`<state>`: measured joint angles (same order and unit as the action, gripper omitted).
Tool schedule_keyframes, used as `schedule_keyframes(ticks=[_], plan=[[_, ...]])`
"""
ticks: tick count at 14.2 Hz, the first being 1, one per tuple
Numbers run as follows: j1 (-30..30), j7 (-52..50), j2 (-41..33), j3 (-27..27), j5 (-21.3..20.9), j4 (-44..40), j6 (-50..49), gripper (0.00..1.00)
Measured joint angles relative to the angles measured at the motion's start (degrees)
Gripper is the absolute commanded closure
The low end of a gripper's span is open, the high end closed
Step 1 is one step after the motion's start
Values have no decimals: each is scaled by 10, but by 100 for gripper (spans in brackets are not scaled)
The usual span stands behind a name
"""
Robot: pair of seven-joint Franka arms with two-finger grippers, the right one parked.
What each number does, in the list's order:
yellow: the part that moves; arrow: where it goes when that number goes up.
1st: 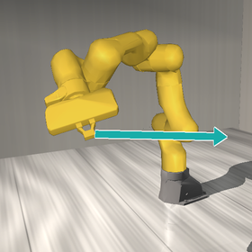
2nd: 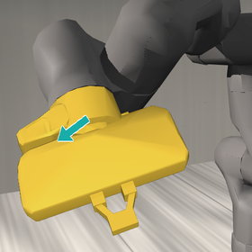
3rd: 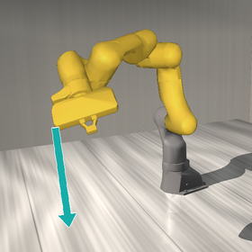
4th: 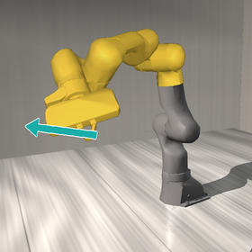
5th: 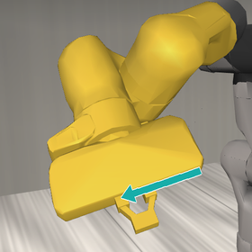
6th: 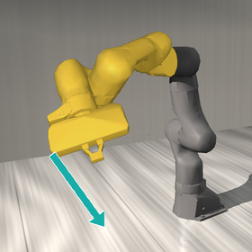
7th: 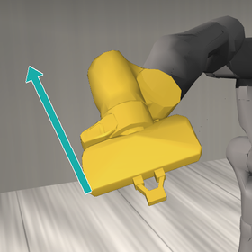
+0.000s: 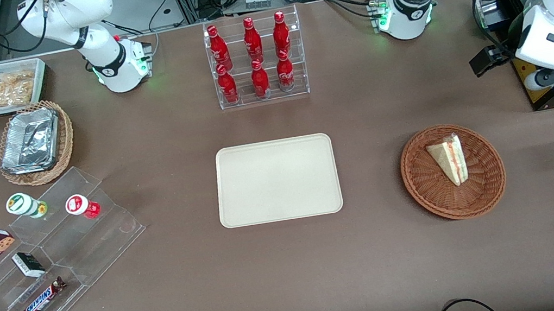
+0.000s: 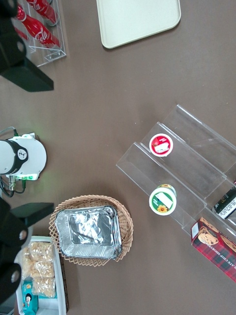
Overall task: Place sandwich from basket to tray
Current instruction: 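Move the left gripper over the sandwich in the wicker basket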
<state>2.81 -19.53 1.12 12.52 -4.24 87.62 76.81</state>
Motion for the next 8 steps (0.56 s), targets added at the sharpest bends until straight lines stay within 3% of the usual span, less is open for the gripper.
schedule_keyframes(ticks=[5,8], plan=[[0,0,12,1,0,2,0,0],[3,-1,56,-3,-1,8,12,0]])
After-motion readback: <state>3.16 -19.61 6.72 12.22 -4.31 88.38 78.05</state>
